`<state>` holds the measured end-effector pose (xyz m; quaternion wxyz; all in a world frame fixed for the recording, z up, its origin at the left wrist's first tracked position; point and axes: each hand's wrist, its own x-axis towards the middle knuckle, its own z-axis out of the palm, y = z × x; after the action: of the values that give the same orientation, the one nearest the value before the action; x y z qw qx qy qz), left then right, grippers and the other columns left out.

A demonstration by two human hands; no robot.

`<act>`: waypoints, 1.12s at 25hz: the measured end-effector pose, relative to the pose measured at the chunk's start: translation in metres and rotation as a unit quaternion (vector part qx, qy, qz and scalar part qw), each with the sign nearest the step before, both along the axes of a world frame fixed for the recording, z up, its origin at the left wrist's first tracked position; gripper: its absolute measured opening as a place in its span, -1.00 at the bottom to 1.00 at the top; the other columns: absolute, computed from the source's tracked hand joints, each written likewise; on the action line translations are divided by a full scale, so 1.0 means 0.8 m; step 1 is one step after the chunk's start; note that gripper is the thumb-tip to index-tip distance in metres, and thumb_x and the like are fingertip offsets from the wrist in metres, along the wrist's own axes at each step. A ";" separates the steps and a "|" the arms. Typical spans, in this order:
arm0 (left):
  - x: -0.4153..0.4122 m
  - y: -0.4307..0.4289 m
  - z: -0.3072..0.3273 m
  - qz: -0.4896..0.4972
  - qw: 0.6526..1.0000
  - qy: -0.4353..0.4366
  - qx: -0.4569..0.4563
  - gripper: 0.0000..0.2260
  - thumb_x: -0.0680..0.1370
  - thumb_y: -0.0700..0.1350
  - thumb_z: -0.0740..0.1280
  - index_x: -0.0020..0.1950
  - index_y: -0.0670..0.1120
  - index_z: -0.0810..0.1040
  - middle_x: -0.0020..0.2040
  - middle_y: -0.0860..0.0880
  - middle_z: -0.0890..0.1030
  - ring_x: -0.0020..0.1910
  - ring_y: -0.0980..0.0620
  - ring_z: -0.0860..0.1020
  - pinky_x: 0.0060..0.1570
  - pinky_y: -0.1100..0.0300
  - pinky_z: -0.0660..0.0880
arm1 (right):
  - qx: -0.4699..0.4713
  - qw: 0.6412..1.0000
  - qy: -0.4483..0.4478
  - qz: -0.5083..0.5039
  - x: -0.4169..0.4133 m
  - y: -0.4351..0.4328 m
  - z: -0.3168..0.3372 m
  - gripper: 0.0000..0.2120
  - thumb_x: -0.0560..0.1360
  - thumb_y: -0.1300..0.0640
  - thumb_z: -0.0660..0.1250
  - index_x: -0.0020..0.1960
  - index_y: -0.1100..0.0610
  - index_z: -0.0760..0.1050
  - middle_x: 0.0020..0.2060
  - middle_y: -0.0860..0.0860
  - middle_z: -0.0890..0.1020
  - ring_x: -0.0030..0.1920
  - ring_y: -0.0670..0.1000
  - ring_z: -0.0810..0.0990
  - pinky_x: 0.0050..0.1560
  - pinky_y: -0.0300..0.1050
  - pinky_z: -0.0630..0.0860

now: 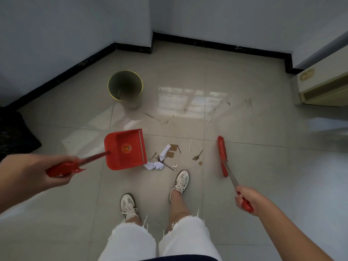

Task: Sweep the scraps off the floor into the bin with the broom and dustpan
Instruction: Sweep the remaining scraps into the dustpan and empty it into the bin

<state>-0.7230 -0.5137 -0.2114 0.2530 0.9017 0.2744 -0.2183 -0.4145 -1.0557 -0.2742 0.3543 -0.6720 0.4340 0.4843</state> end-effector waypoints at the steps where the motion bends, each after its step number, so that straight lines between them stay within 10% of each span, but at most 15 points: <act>1: -0.019 0.015 -0.018 -0.027 1.000 0.013 0.001 -0.39 0.19 0.36 0.53 0.21 0.45 0.48 -0.09 0.33 0.65 -0.14 0.28 0.65 -0.15 0.20 0.62 | 0.007 1.000 0.004 -0.008 -0.015 0.013 -0.005 -0.78 0.54 0.30 0.03 -0.27 0.13 0.22 -0.69 -0.01 0.28 -0.76 -0.15 0.21 -0.70 -0.46 0.18; 9: -0.034 0.029 -0.018 -0.168 0.984 -0.058 0.011 -0.67 0.23 0.28 0.34 -0.03 0.32 0.62 -0.42 0.22 0.61 -0.51 0.17 0.57 -0.53 0.31 0.44 | -0.028 0.997 0.009 0.078 -0.132 0.127 0.002 -0.78 0.55 0.29 0.06 -0.26 0.12 0.24 -0.51 0.04 0.25 -0.72 -0.12 0.19 -0.69 -0.42 0.18; 20: 0.006 -0.020 -0.068 -0.222 0.966 -0.133 0.027 -0.84 0.25 0.06 0.41 -0.19 0.13 0.67 -0.53 0.06 0.53 -0.56 0.01 0.50 -0.48 0.41 0.04 | 0.072 0.985 0.028 0.152 -0.304 0.307 0.052 -0.71 0.53 0.30 0.08 0.21 0.23 0.39 -0.50 0.04 0.28 -0.64 -0.12 0.22 -0.65 -0.40 0.17; 28: -0.018 0.000 -0.059 -0.160 0.972 -0.164 0.057 -0.79 0.30 0.13 0.32 -0.16 0.15 0.68 -0.51 0.09 0.55 -0.56 0.08 0.38 -0.51 0.41 0.08 | 0.102 0.986 0.034 0.127 -0.249 0.230 0.152 -0.63 0.53 0.23 0.19 0.30 -0.03 0.43 -0.50 0.02 0.32 -0.60 -0.13 0.21 -0.66 -0.40 0.13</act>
<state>-0.7372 -0.5138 -0.2586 0.2047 0.9703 0.0930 -0.0887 -0.6137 -0.8716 -0.1529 0.3415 -0.6648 0.3052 0.5901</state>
